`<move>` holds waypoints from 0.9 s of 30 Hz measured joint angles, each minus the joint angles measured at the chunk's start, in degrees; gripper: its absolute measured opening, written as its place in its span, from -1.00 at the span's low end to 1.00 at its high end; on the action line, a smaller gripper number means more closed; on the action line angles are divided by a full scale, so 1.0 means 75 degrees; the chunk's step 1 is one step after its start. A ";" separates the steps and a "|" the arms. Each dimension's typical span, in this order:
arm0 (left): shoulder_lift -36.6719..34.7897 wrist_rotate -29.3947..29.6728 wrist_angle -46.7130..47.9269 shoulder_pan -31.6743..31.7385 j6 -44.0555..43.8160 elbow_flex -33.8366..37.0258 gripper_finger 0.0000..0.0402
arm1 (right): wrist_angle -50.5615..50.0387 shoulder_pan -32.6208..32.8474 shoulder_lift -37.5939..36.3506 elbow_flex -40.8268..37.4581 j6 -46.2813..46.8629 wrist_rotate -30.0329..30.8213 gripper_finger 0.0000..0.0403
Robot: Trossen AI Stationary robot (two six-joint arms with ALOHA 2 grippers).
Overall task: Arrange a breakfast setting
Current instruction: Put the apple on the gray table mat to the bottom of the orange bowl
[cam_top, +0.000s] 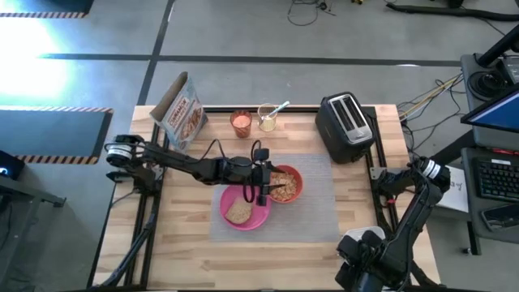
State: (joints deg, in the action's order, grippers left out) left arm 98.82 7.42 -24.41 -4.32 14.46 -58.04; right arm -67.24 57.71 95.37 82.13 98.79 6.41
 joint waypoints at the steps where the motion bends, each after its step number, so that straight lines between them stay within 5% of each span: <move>1: 0.0066 0.0000 -0.0033 0.0000 0.0000 0.0000 -0.13 | 0.0015 0.0000 0.0003 0.0000 0.0020 0.0045 0.09; 14: 0.0070 0.0006 0.1856 -0.0012 -0.0264 -0.0880 -0.13 | 0.0003 -0.0017 0.0003 0.0000 -0.0301 0.0173 0.09; 18: 0.0084 0.0004 0.5172 -0.0022 -0.0688 -0.2522 -0.13 | -0.0002 -0.0035 0.0003 0.0000 -0.0375 0.0208 0.09; 22: 0.0451 -0.0001 0.8867 -0.0023 -0.2780 -0.4529 -0.13 | -0.0002 -0.0035 0.0003 0.0000 -0.0442 0.0376 0.09; 27: 0.1197 0.0000 1.0583 -0.0023 -0.3862 -0.6950 -0.13 | -0.0003 -0.0035 0.0003 -0.0003 -0.0504 0.0693 0.09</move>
State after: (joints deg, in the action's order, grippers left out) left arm 107.79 7.42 54.97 -4.49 -14.51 -110.17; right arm -67.26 57.45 95.39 82.11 95.01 11.60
